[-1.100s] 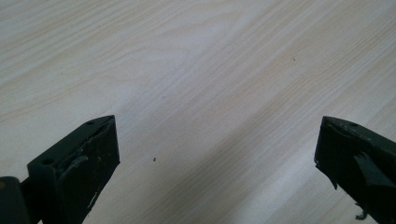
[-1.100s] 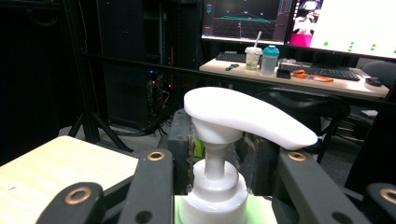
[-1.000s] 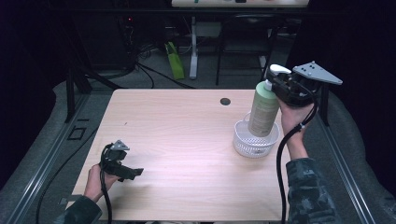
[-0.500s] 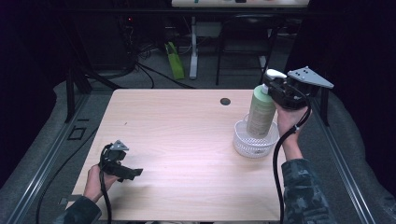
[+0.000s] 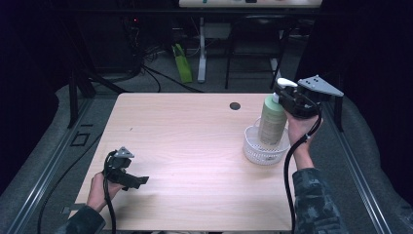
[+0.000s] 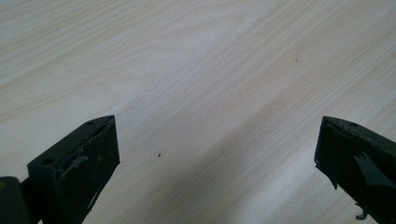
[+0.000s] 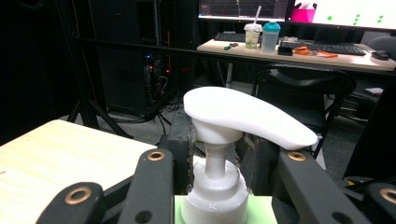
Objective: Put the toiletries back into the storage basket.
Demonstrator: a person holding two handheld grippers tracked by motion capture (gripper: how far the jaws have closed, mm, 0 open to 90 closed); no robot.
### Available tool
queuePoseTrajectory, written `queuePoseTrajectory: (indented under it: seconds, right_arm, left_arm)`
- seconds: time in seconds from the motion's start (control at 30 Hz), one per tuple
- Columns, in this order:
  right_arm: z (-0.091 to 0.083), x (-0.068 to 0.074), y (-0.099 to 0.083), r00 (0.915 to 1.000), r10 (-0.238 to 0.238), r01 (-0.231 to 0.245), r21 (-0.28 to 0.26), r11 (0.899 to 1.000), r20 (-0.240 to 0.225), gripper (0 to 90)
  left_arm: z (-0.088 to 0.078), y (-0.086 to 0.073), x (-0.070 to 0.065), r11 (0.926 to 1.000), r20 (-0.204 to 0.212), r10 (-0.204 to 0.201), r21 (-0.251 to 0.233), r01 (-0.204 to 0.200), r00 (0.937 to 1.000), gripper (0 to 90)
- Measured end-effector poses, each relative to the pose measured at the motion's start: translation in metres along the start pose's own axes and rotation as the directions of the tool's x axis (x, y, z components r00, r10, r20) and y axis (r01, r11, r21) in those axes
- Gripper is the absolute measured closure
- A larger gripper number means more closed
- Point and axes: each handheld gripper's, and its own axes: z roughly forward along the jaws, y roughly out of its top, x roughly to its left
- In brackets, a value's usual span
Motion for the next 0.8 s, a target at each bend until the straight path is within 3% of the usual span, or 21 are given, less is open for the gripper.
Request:
queuePoseTrajectory:
  seconds: [0.8]
  right_arm:
    - [0.003, -0.002, -0.018, 0.9998, 0.022, -0.022, 0.039, 0.999, -0.003, 68.0]
  left_arm:
    - [0.0, 0.0, -0.001, 1.0, 0.0, 0.005, 0.002, -0.005, 1.0, 0.0]
